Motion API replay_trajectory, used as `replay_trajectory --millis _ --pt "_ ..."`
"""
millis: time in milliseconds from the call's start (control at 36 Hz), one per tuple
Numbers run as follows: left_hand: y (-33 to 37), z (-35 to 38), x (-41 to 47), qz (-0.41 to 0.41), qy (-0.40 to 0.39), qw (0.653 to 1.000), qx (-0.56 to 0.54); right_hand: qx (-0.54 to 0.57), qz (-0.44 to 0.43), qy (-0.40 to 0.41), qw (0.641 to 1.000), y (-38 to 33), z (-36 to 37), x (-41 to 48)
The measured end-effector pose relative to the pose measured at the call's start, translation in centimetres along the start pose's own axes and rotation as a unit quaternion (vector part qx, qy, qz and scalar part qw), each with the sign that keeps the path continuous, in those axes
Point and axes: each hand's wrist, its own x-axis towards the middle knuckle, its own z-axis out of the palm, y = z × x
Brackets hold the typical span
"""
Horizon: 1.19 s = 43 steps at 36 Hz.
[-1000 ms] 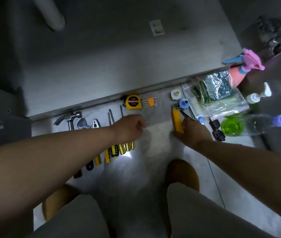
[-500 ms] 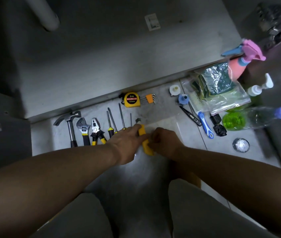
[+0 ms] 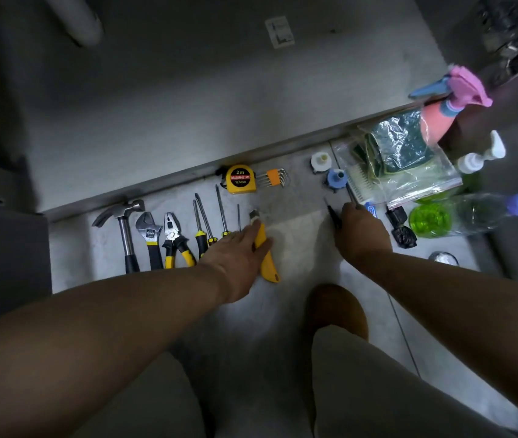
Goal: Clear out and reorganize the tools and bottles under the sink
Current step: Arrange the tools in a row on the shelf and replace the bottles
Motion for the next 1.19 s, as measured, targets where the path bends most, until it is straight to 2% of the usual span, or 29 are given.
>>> replay_trajectory --millis 250,417,583,667,722,778,833,944,1056,1194 --pt "1.1 0.0 1.0 -0.045 0.032 0.998 -0.043 0.090 -0.039 -0.067 0.993 -2.4 1.3 -1.4" --pt "1.4 -1.1 2.3 -0.061 0.040 0.996 -0.057 0.096 -0.047 -0.093 0.990 -3.8 1.6 -1.3" --pt "0.1 -2.6 3.2 -0.063 0.044 0.991 -0.112 0.111 -0.057 -0.071 0.990 -3.4 1.1 -0.7" --pt "-1.0 -2.8 2.1 -0.065 0.076 0.983 -0.152 0.144 -0.062 -0.068 0.985 -2.9 1.2 -0.6" --pt "-2.1 -2.6 0.9 -0.063 0.105 0.982 -0.141 0.158 -0.076 -0.057 0.983 -2.7 1.4 -1.0" --pt "-3.6 -2.1 -0.3 -0.061 0.120 0.987 -0.089 0.123 -0.125 -0.017 0.984 -2.5 1.6 -1.7" --pt "-5.1 -1.3 -1.8 -0.064 0.121 0.989 -0.054 0.075 -0.211 0.019 0.974 -2.6 1.4 -2.7" --pt "-7.7 0.8 -5.1 -0.056 0.106 0.993 0.016 0.017 -0.339 -0.037 0.940 -3.6 1.6 -4.8" --pt "-8.7 2.9 -7.2 0.006 0.071 0.995 0.071 -0.046 -0.358 -0.103 0.927 -4.6 2.9 -5.7" --pt "-7.2 4.8 -7.3 -0.004 0.059 0.997 0.054 -0.070 -0.364 -0.105 0.923 -4.4 2.8 -5.2"
